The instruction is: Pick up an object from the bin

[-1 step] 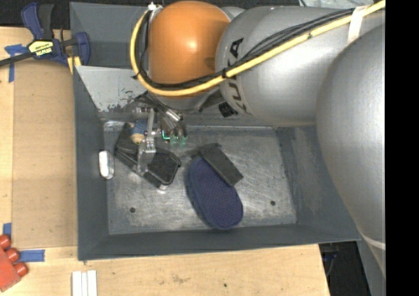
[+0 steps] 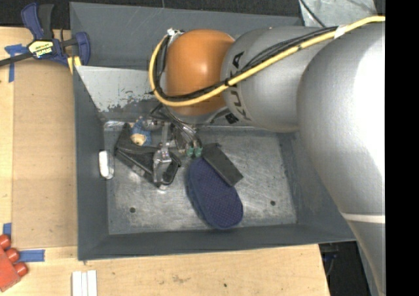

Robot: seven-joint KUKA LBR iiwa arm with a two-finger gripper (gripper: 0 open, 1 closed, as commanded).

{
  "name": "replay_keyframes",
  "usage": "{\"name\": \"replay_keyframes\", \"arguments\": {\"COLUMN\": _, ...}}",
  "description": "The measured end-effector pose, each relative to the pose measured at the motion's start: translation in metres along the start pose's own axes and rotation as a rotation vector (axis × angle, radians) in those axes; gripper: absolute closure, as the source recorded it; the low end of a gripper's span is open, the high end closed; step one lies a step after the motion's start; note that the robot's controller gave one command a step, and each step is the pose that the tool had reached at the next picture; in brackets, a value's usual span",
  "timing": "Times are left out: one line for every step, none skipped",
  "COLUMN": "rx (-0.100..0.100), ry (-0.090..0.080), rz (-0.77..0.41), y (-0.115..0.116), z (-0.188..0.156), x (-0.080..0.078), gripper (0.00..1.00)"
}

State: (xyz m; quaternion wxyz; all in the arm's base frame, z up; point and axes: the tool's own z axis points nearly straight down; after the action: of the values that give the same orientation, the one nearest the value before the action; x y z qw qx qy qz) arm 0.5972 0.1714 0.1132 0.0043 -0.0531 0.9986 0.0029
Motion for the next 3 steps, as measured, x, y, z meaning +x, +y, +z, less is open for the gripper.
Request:
{"name": "replay_keyframes", "arguments": {"rx": 0.009, "ry": 0.009, "rz": -0.092, "y": -0.101, "z": -0.03, "x": 0.078, "gripper": 0.0}}
{"name": "replay_keyframes", "arguments": {"rx": 0.001, "ry": 0.011, "rz": -0.334, "y": -0.11, "z": 0.026, "x": 0.062, "gripper": 0.0}}
{"name": "replay_keyframes", "arguments": {"rx": 0.001, "ry": 0.012, "rz": -0.333, "y": -0.111, "z": 0.025, "x": 0.062, "gripper": 1.0}}
